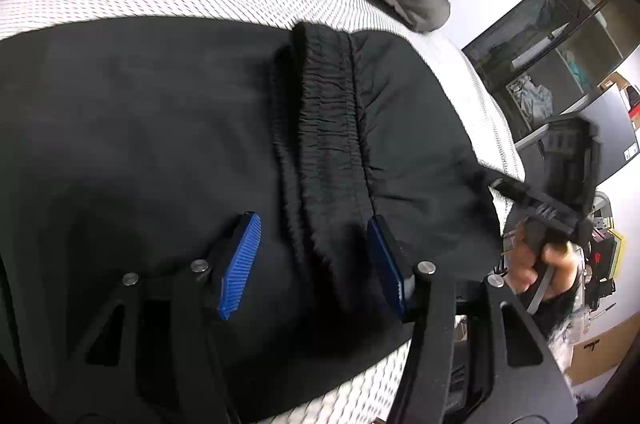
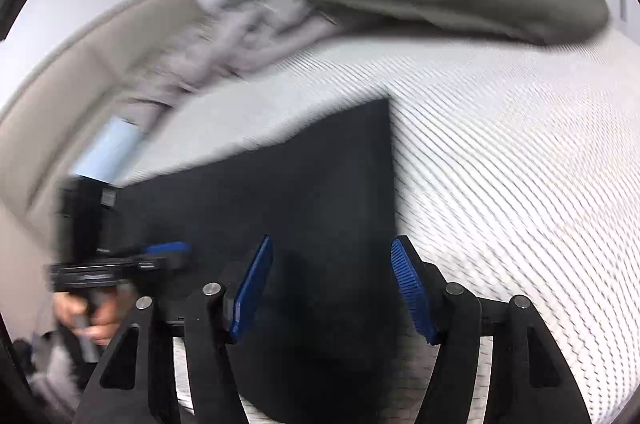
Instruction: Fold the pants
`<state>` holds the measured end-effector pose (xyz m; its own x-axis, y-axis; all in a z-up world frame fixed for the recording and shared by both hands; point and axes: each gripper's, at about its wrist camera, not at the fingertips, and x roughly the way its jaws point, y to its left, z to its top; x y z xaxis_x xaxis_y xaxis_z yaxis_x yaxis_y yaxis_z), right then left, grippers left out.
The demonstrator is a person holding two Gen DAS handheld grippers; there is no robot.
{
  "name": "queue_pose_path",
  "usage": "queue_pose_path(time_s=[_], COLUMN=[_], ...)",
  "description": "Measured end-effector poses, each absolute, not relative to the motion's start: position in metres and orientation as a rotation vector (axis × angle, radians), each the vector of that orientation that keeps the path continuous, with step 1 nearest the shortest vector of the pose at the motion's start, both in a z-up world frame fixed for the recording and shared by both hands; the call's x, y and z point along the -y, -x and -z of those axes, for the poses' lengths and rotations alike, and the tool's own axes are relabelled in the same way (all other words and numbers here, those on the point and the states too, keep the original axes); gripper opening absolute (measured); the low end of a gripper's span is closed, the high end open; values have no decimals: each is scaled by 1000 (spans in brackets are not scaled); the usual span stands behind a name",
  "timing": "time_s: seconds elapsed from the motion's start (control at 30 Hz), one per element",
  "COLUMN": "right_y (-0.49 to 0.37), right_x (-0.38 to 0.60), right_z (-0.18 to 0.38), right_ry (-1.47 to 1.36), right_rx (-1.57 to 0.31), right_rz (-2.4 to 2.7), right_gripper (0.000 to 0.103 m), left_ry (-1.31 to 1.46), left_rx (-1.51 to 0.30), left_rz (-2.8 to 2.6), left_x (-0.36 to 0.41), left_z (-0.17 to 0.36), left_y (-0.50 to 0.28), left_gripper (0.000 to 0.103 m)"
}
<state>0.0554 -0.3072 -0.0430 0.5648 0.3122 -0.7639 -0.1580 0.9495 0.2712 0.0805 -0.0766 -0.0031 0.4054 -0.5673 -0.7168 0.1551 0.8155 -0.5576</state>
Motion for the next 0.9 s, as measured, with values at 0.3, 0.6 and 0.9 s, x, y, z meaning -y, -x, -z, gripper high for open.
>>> queue_pose_path(time_s=[0.3,0.6,0.9], right_y=[-64,-98,-121], right_x=[300,241,193], right_z=[70,60,35], right_ry=[-89,-91,-110], right_rx=[-981,-960,-899], right_rz=[-299,-280,-338], right_gripper=[64,64,67], left_ry=[448,357,340], left_rx=[-1047,-880,-795], left_rz=[364,302,68], left_x=[96,88,-19], left_z=[5,-44,-69], left_y=[-102,-79,-32], left_gripper=[37,7,6])
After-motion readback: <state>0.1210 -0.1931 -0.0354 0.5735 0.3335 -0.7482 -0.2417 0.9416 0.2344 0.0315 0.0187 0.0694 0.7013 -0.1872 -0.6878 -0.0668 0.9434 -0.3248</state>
